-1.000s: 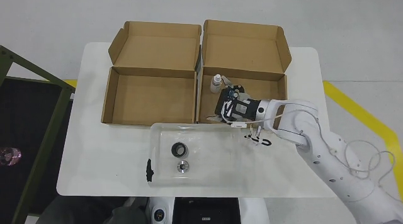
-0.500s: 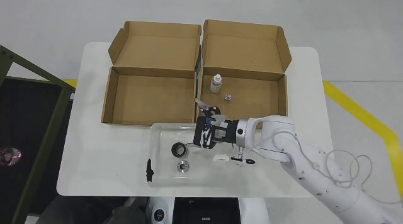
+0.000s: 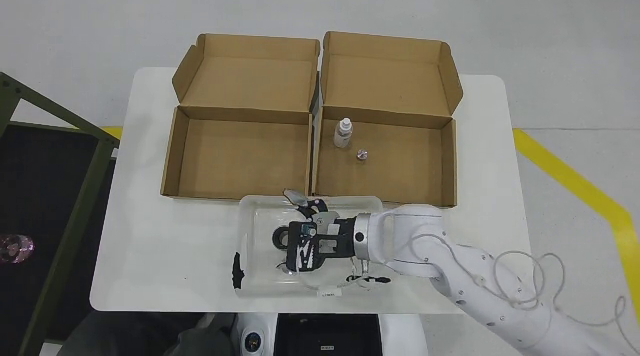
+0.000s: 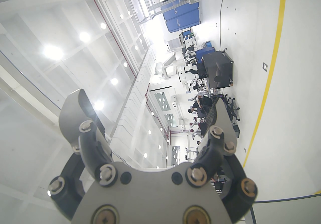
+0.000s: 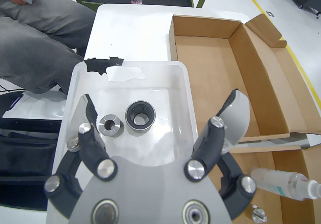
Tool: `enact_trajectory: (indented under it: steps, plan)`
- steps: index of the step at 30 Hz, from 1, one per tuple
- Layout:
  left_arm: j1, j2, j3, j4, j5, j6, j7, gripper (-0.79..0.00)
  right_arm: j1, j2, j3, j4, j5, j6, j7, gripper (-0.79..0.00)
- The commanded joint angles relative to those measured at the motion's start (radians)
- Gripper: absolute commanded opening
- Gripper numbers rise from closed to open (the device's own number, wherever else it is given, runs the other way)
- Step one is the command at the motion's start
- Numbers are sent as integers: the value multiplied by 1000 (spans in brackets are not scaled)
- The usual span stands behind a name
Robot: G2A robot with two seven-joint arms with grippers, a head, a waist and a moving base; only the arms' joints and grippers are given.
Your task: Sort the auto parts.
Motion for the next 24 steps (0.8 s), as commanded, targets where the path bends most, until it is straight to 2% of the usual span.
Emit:
enact_trajectory:
  steps: [1, 7, 12, 24]
  plan:
    - [0, 0, 0, 0, 0, 0, 0, 0, 1, -5, -10, 4, -6, -2, 0, 0]
    - [0, 0, 0, 0, 0, 0, 0, 0, 5, -22, -46, 26, -18, -12, 1, 0]
    - [0, 0, 0, 0, 0, 0, 0, 0, 12, -37, -72, 57, -25, -17, 2, -71]
    - [0, 0, 0, 0, 0, 0, 0, 0, 12, -62, -96, 122, -63, 4, 25, -126]
